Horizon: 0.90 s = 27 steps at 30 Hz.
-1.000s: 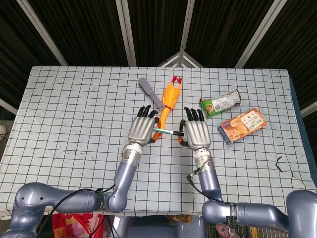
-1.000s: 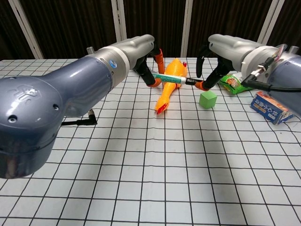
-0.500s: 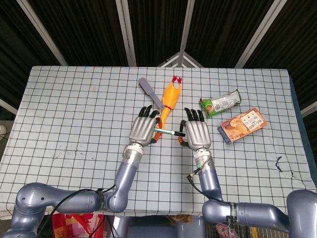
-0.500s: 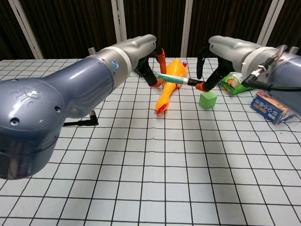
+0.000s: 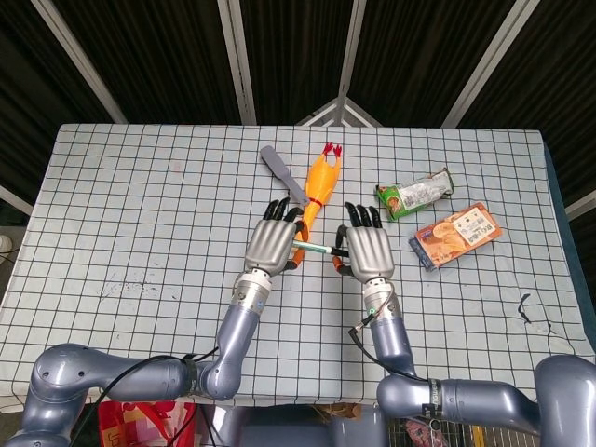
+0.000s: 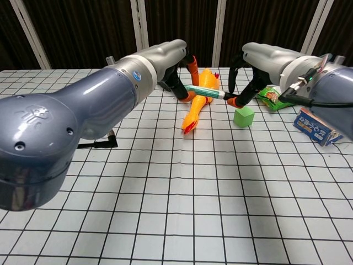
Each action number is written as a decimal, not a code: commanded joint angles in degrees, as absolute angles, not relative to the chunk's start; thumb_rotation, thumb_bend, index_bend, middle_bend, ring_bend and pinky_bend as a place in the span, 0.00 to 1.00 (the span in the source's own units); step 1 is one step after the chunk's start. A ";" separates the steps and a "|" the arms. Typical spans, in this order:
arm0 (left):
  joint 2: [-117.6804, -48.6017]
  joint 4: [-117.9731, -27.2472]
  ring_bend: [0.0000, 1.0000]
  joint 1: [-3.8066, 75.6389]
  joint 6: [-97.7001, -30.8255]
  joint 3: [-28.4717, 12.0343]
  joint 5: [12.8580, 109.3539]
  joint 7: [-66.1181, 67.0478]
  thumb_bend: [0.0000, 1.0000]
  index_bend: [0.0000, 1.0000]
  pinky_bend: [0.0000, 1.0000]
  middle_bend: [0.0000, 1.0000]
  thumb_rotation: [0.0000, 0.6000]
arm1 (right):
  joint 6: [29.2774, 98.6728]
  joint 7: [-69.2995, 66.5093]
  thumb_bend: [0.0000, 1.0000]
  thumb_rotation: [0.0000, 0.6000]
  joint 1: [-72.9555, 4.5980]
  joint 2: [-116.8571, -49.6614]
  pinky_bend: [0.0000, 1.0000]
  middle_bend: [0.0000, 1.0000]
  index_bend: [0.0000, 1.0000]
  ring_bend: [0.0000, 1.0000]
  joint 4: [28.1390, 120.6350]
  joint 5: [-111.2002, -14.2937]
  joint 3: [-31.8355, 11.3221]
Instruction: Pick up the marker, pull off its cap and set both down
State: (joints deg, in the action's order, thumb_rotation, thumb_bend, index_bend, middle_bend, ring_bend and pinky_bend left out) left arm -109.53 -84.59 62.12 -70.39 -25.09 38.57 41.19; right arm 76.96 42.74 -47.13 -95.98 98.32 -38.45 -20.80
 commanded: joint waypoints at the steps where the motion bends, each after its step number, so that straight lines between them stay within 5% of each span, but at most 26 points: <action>1: -109.44 -84.72 0.00 62.06 -70.54 -25.09 38.53 41.42 0.53 0.63 0.00 0.19 1.00 | 77.01 42.70 0.33 1.00 -47.17 -96.01 0.00 0.10 0.57 0.06 98.28 -38.55 -20.79; 27: -109.62 -84.75 0.00 61.69 -70.77 -25.15 39.11 41.17 0.53 0.63 0.00 0.19 1.00 | 77.42 41.65 0.39 1.00 -46.33 -95.21 0.00 0.10 0.69 0.06 98.53 -38.63 -20.67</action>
State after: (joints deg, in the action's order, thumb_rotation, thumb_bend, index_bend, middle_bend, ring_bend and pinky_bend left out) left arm -109.62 -84.75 61.69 -70.76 -25.15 39.10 41.16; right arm 77.43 41.71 -46.36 -95.21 98.58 -38.60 -20.66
